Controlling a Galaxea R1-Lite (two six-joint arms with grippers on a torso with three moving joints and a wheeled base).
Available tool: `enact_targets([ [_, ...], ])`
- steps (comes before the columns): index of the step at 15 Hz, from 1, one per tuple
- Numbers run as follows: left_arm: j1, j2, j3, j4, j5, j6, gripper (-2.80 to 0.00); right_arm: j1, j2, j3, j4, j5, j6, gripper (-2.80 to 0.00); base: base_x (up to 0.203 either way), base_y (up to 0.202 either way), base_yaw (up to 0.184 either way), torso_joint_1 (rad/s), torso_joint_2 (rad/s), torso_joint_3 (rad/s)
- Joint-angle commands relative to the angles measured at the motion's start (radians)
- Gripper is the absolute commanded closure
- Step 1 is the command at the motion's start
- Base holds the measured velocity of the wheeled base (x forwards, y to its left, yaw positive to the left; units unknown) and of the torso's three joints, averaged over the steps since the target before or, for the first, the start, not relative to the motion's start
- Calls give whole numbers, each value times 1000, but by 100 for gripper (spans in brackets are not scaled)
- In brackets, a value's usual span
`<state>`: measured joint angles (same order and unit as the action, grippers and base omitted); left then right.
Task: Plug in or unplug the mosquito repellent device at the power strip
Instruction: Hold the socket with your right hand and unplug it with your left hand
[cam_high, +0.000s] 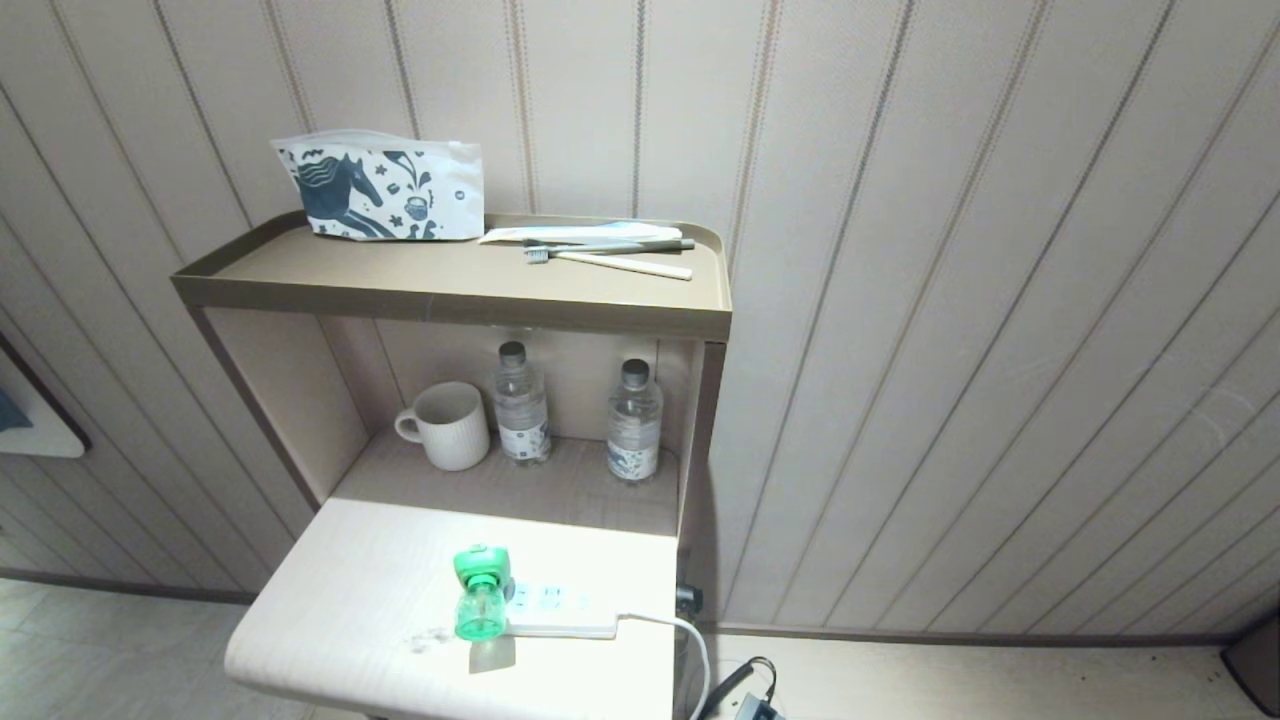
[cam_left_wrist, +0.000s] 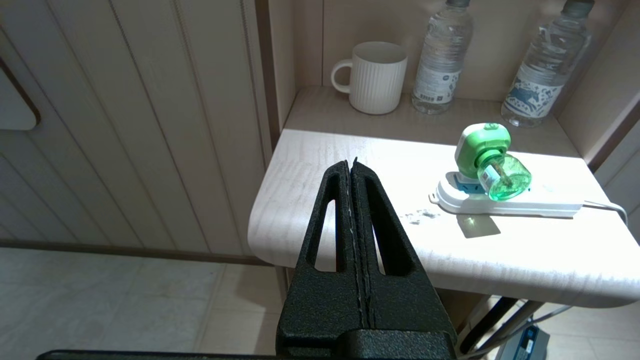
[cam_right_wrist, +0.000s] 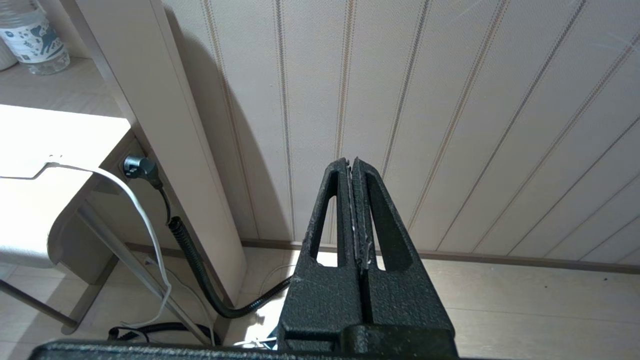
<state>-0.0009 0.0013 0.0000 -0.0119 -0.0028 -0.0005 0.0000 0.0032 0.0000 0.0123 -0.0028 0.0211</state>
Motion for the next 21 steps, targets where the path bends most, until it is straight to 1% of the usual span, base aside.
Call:
enact_targets([
  [1, 1, -1, 0, 0, 0, 0, 0, 0, 1, 0, 0, 0, 0, 0, 0, 0, 0, 0, 0, 0],
  [5, 1, -1, 0, -2, -2, 0, 0, 0, 1, 0, 0, 0, 0, 0, 0, 0, 0, 0, 0, 0],
  [8, 1, 1, -18, 4, 6, 17, 0, -2, 1, 0, 0, 0, 0, 0, 0, 0, 0, 0, 0, 0],
  [10, 1, 16, -105, 21, 7, 22, 0, -2, 1, 0, 0, 0, 0, 0, 0, 0, 0, 0, 0, 0],
  [12, 1, 39, -140, 53, 8, 17, 0, -2, 1, 0, 0, 0, -1, 0, 0, 0, 0, 0, 0, 0],
  [13, 1, 85, -207, 84, 9, 11, 0, -2, 1, 0, 0, 0, -1, 0, 0, 0, 0, 0, 0, 0],
  [14, 1, 130, -311, 113, 10, 4, 0, -2, 1, 0, 0, 0, -1, 0, 0, 0, 0, 0, 0, 0],
  [15, 1, 180, -457, 152, 9, -1, 0, -2, 1, 0, 0, 0, -1, 0, 0, 0, 0, 0, 0, 0],
  [16, 1, 252, -626, 220, 5, -4, 0, -2, 1, 0, 0, 0, -1, 0, 0, 0, 0, 0, 0, 0],
  [17, 1, 365, -807, 307, -6, -10, 0, -2, 1, 0, 0, 0, -1, 0, 0, 0, 0, 0, 0, 0],
  [18, 1, 500, -1011, 445, -33, -21, 0, -2, 1, 0, 0, 0, -1, 0, 0, 0, 0, 0, 0, 0],
  [19, 1, 615, -1186, 590, -70, -33, 0, -2, 1, 0, 0, 0, -1, 0, 0, 0, 0, 0, 0, 0],
  [20, 1, 735, -1362, 775, -121, -45, 0, -2, 1, 0, 0, 0, -1, 0, 0, 0, 0, 0, 0, 0],
  [21, 1, 846, -1500, 959, -176, -56, 0, -2, 1, 0, 0, 0, -1, 0, 0, 0, 0, 0, 0, 0],
])
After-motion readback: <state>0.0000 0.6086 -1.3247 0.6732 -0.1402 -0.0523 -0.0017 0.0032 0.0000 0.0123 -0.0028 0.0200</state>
